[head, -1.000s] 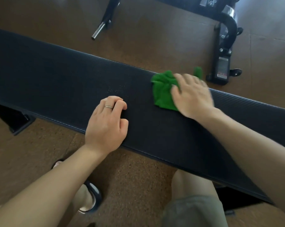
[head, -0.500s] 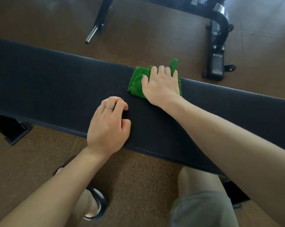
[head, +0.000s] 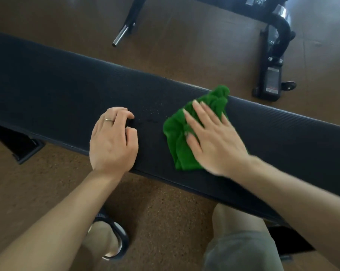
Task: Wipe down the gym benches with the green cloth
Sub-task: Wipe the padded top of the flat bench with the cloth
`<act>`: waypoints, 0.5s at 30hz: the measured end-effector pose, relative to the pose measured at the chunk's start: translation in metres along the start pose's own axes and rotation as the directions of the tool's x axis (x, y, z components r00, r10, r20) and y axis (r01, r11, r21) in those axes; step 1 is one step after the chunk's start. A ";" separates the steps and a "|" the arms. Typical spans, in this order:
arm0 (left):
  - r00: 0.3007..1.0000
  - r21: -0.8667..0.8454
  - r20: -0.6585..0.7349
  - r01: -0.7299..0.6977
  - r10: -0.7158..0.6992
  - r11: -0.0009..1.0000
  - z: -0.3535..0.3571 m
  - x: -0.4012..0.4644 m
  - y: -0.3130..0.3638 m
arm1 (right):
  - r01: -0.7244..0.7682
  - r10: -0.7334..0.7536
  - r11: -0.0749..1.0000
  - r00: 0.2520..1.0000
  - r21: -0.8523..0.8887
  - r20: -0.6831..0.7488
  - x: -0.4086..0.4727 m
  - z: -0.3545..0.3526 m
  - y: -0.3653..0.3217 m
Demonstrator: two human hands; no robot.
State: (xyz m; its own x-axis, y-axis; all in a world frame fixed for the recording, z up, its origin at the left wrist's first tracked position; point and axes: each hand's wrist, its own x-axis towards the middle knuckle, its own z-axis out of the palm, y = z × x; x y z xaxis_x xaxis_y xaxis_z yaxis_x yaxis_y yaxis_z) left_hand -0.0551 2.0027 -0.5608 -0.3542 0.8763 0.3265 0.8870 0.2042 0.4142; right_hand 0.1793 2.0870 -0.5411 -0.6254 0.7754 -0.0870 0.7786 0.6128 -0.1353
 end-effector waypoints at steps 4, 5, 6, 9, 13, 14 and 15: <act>1.000 -0.027 0.002 0.031 -0.031 0.999 -0.001 -0.001 0.001 | -0.129 0.130 0.991 0.992 0.040 0.000 0.074 -0.003 -0.009; 0.999 -0.034 0.003 0.037 -0.037 0.999 -0.002 -0.001 0.002 | -0.154 0.154 0.987 0.988 0.038 0.007 0.081 -0.002 -0.013; 0.999 -0.040 0.003 0.043 -0.043 0.998 -0.002 -0.001 0.002 | -0.165 0.165 0.985 0.986 0.044 0.007 0.082 -0.001 -0.019; 0.999 -0.044 0.015 0.053 -0.052 0.998 -0.003 -0.002 0.001 | -0.101 0.101 0.992 0.995 0.076 -0.004 0.050 0.001 -0.041; 0.999 -0.048 0.019 0.052 -0.051 0.997 -0.005 -0.001 0.002 | 0.128 -0.127 0.989 0.992 0.071 -0.024 -0.013 0.012 -0.072; 0.998 -0.043 0.018 0.053 -0.052 0.998 -0.005 -0.001 0.002 | 0.163 -0.161 0.985 0.986 0.058 -0.036 -0.023 0.015 -0.072; 0.998 -0.039 0.020 0.053 -0.052 0.998 -0.005 -0.001 0.003 | 0.190 -0.189 0.981 0.981 0.039 -0.037 -0.033 0.017 -0.070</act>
State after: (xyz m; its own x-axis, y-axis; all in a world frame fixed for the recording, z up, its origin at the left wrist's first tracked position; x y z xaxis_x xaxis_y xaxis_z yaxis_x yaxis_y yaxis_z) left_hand -0.0534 2.0004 -0.5555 -0.3941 0.8730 0.2874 0.8549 0.2333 0.4634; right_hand 0.1446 2.0165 -0.5455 -0.7589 0.6508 -0.0232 0.6427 0.7428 -0.1878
